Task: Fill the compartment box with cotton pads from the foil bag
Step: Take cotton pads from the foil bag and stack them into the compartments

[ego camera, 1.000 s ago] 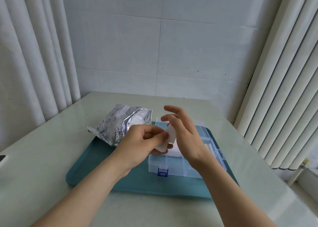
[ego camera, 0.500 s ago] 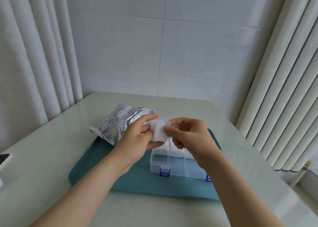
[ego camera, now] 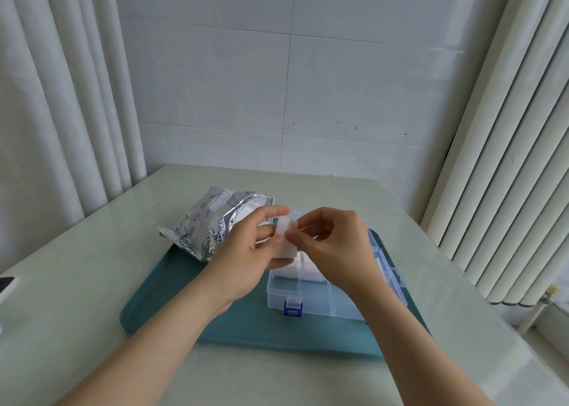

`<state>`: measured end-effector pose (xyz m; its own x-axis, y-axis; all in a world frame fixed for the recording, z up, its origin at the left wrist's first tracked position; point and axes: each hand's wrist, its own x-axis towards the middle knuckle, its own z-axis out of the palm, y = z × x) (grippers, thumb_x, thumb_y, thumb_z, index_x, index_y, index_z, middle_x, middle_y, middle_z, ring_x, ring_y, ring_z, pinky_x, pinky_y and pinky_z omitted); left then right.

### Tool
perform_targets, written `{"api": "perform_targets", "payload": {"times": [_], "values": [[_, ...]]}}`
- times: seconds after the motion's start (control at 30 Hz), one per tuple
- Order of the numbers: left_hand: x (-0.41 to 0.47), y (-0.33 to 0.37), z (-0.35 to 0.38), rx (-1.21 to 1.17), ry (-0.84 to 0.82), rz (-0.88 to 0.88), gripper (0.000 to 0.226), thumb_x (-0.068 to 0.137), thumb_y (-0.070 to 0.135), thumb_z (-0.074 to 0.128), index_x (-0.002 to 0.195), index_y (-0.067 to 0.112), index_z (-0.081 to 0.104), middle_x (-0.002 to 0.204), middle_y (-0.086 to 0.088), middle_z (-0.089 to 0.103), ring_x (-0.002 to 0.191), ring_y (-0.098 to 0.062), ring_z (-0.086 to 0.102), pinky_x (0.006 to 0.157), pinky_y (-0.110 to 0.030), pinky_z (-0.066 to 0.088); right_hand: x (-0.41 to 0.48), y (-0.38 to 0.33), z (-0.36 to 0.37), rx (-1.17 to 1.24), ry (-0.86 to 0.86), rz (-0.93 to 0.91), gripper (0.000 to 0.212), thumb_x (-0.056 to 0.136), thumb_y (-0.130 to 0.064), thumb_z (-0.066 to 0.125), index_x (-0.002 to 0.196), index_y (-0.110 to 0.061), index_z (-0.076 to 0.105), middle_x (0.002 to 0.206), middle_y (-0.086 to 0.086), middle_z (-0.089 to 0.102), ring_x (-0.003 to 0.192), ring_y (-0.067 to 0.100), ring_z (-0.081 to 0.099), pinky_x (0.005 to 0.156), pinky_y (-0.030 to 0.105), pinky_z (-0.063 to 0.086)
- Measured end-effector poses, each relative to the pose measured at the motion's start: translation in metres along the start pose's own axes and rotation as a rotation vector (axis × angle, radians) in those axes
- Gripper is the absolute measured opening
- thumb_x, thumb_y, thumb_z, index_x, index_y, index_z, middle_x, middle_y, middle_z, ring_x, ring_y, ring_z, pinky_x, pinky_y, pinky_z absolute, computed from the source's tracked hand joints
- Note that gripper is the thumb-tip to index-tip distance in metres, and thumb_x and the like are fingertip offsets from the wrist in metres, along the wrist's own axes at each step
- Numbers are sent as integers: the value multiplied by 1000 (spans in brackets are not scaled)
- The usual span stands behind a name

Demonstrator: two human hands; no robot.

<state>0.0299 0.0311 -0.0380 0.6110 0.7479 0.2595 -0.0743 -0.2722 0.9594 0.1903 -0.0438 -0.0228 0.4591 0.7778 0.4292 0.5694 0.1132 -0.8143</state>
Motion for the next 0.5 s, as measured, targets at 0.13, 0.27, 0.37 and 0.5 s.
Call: {"api": "perform_targets", "payload": {"times": [0.13,0.27,0.37,0.5], "values": [[3,-6,-4,128,53,47,44,111,7,49,148,31,46,109,-1,81,106,-20,76,105,-43,57,0,3,3,-52,-3,-21,22,86,-37,84,105,-33,74,84,-11,73,67,9,67,65,22,55],[5,-11,-5,230,89,104,38,110,14,54,143,31,47,107,-3,79,101,-22,76,104,-50,55,1,4,4,-28,-36,-51,6,96,-30,74,94,-26,78,89,-13,77,79,10,69,71,25,57],[5,-14,-4,393,218,205,32,108,4,49,133,24,57,110,6,75,92,-4,74,89,-33,61,6,9,0,84,3,62,7,101,-18,67,102,-17,74,83,-2,78,75,15,74,68,35,63],[3,-17,-6,746,237,283,23,102,5,57,113,20,70,99,11,74,76,9,62,72,-3,41,5,18,-2,-80,33,57,15,101,-14,66,112,-19,57,71,4,74,56,2,64,51,14,45]]}}
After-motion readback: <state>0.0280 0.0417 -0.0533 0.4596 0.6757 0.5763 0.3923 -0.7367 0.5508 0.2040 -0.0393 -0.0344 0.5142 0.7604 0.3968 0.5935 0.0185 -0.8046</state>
